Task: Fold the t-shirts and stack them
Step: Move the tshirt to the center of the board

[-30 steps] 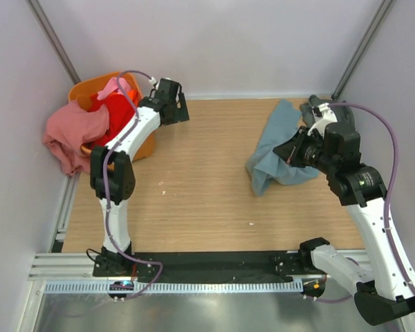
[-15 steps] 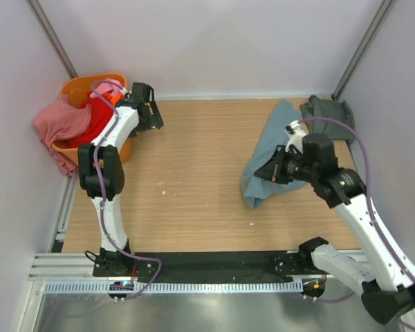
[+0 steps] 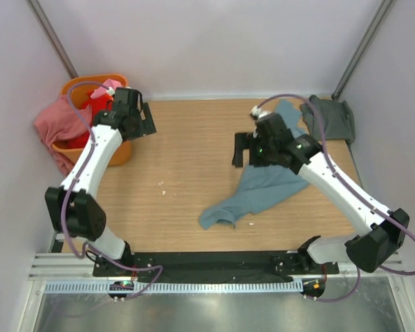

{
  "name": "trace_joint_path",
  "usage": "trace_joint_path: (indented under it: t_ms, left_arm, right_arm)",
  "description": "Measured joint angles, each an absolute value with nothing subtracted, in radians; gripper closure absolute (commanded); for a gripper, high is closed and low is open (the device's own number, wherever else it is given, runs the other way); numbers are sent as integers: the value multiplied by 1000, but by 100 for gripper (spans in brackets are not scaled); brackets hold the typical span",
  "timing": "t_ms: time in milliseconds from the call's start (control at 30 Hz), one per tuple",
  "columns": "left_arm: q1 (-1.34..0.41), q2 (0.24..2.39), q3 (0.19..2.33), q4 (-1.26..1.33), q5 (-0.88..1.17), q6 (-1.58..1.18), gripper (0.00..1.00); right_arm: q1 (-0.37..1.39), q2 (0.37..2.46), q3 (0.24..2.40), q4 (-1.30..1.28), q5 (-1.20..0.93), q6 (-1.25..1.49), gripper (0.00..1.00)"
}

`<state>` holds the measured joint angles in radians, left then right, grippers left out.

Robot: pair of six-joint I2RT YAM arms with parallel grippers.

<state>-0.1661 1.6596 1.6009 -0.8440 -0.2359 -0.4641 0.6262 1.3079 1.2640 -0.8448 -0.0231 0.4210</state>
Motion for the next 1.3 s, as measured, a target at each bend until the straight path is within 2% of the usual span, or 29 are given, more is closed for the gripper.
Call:
trace_joint_path:
  t_ms: [100,233,333,467,767,967,1100,1167,1300]
  left_arm:
    - [-218,1508,1482,-828,-231,-447,7]
    - [-277,1342,1337,-826,-193,-441,6]
    - [-315,1225,1224,-823,-173,-445,6]
    - [-351,1064,1100,-834,-135,-463,6]
    - [-360,775,989,-883,-111,-485,7]
    - [-360,662,935,-881,-104,-497,7]
    - [-360,626,927,-879,-105,-498,6]
    - [-360,615,927,-879,-109,-498,6]
    - [-361,584,927,-880,-110,-494,5]
  right_arm:
    - [488,1336,1403,-818,71,398,0]
    - [235,1416,1451,-716,170,383,5]
    - [125,1560,1450,-669,197,372,7]
    - [78,1755,1420,-624,192,363,10]
    - [97,1813,1238,-488,35,386,19]
    - [307,1835,1171,-376,-111,436,25]
    - [441,1873,1217,-337,-231,459,24]
    - [479,1874,1252,-355,-267,456,18]
    - [471,1873,1427,-496,-157,410,14]
